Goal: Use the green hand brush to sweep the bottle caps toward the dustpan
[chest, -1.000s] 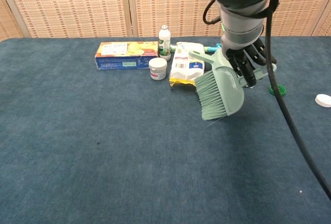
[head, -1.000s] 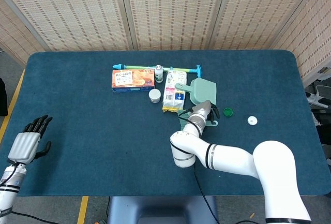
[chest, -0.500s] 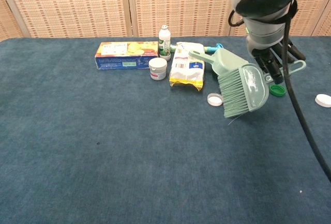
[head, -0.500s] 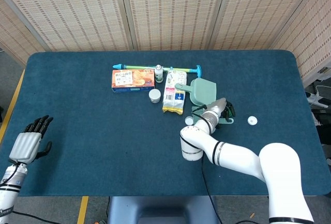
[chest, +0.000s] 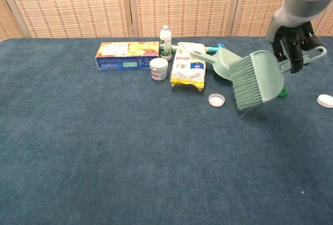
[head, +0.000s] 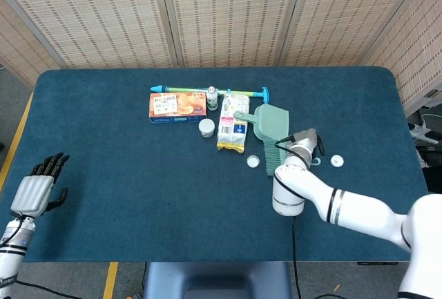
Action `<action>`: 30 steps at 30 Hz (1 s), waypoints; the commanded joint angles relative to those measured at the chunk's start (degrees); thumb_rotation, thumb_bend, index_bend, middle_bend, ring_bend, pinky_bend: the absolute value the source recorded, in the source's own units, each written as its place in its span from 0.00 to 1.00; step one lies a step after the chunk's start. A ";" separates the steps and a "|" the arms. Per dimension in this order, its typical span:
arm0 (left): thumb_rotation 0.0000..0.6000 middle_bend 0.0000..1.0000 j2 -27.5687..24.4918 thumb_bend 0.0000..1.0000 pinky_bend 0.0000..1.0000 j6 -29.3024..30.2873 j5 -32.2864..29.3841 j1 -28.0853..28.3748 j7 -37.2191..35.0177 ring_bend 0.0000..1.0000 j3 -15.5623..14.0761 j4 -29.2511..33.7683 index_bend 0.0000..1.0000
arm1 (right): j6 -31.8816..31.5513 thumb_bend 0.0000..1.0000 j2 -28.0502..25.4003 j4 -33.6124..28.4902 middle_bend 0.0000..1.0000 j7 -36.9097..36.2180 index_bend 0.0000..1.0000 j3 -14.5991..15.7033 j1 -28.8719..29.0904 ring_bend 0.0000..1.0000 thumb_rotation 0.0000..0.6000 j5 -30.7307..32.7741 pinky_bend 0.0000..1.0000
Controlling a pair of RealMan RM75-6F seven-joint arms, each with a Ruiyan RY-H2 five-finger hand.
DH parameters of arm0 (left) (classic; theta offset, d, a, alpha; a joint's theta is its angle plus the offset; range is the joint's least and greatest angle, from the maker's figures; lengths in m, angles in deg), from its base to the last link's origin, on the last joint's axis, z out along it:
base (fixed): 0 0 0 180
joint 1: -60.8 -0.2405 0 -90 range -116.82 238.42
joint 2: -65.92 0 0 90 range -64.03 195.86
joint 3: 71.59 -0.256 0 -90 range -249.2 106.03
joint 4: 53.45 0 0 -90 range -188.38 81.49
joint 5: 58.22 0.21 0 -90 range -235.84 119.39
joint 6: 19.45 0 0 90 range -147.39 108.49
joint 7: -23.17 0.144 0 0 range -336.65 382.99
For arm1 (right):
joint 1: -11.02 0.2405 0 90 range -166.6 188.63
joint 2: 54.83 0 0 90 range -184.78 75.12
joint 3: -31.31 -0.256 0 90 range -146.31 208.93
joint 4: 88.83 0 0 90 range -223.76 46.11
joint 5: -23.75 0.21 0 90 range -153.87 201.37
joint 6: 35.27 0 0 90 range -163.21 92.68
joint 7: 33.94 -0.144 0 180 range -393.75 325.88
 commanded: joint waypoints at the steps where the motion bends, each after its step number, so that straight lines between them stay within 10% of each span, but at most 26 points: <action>1: 1.00 0.00 0.27 0.46 0.17 -0.03 0.24 0.17 0.28 0.05 -0.09 -0.15 0.00 | 5.11 0.40 -0.67 -0.42 0.89 -2.95 1.00 -1.96 -1.46 0.61 1.00 0.80 0.52; 13: 1.00 0.00 -0.07 0.47 0.17 0.47 0.42 -0.23 -0.80 0.05 -0.26 -0.57 0.00 | 14.28 0.40 6.90 9.23 0.89 -8.94 1.00 3.38 3.00 0.61 1.00 -4.73 0.52; 30: 1.00 0.00 0.11 0.47 0.17 -0.40 0.08 0.10 -0.59 0.05 -0.15 -0.51 0.00 | 9.86 0.40 9.97 15.34 0.89 -6.92 1.00 9.76 6.62 0.61 1.00 -7.17 0.52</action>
